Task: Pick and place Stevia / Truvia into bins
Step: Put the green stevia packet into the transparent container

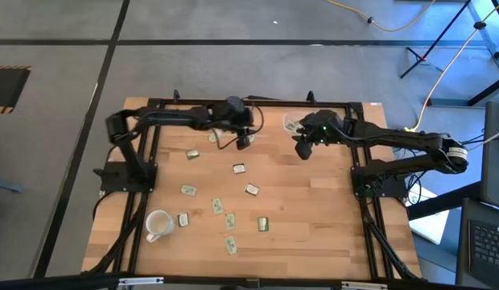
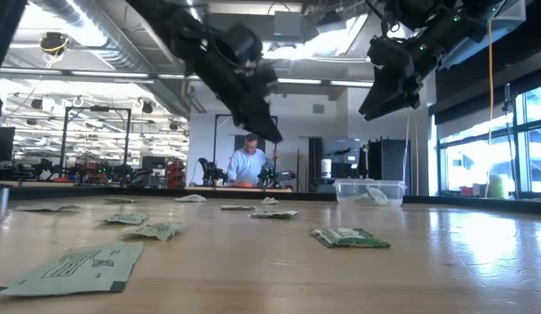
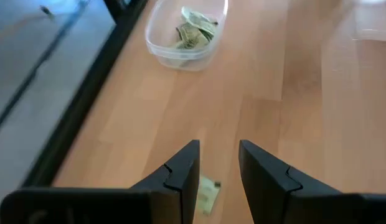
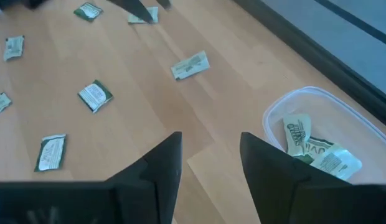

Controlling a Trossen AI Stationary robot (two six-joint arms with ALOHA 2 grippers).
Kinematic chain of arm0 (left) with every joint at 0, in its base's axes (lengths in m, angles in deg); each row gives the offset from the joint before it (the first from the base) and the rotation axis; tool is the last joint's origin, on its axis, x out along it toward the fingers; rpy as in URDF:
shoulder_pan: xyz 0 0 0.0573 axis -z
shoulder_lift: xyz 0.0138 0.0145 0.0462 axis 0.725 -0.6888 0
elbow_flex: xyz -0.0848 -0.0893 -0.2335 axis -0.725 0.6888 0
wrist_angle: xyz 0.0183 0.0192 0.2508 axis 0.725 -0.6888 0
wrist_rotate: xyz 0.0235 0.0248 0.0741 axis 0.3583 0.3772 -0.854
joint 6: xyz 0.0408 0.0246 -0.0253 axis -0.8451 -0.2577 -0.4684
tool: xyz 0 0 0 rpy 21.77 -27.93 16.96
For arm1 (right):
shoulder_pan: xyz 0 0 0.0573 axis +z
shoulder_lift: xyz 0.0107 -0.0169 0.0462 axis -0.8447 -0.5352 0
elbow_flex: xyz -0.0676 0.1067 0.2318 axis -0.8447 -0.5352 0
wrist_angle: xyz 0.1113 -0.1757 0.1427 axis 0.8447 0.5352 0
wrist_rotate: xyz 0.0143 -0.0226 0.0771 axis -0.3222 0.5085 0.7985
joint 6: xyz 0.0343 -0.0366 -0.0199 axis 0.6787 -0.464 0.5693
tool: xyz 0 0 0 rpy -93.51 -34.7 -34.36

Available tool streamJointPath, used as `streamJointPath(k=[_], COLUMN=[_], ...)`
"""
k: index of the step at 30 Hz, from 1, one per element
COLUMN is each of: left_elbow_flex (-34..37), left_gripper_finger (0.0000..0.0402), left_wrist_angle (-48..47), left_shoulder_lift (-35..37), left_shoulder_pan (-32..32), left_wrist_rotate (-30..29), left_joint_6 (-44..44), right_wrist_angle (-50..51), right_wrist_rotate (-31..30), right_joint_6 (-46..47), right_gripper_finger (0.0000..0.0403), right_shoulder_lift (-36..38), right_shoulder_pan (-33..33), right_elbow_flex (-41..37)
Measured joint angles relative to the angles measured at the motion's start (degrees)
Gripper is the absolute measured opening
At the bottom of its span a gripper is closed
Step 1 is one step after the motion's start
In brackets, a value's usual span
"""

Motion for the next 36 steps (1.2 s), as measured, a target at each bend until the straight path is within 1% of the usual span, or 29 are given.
streamJointPath(k=[2, 6, 11, 16, 23, 27, 36], left_elbow_flex=[-1.4, -3.8, -5.9, -6.8, -6.8, -6.7, -6.8], left_gripper_finger=[0.0107, 0.0107, 0.0107, 0.0107, 0.0107, 0.0107, 0.0107], left_wrist_angle=[0.1, -1.6, -3.4, -4.1, -8.7, -9.4, -7.9], left_shoulder_lift=[-3.2, -8.8, -12.6, -13.3, -13.4, -13.5, -16.9], left_shoulder_pan=[0.0, 0.0, -0.5, -0.5, -0.5, -0.5, -0.5], left_wrist_rotate=[-0.1, -3.7, -5.0, -6.7, -8.2, -7.8, -6.5], left_joint_6=[0.2, -0.1, 2.7, 1.9, 2.1, 2.3, 3.0], right_wrist_angle=[0.0, 0.1, 0.4, 0.8, 0.9, 0.9, 0.8], right_wrist_rotate=[0.0, 0.0, 0.0, 0.0, 0.0, 0.0, 0.0], right_joint_6=[0.0, 0.0, -0.8, -1.9, -3.6, -4.4, -4.4], right_gripper_finger=[0.0165, 0.0165, 0.0165, 0.0165, 0.0165, 0.0165, 0.0165], right_shoulder_lift=[0.0, 0.0, 0.0, 0.0, 0.0, 0.0, 0.0], right_shoulder_pan=[0.0, 0.0, 0.0, 0.0, 0.0, 0.0, 0.1], right_elbow_flex=[0.0, 0.0, 0.0, 0.0, 0.0, 0.0, 0.0])
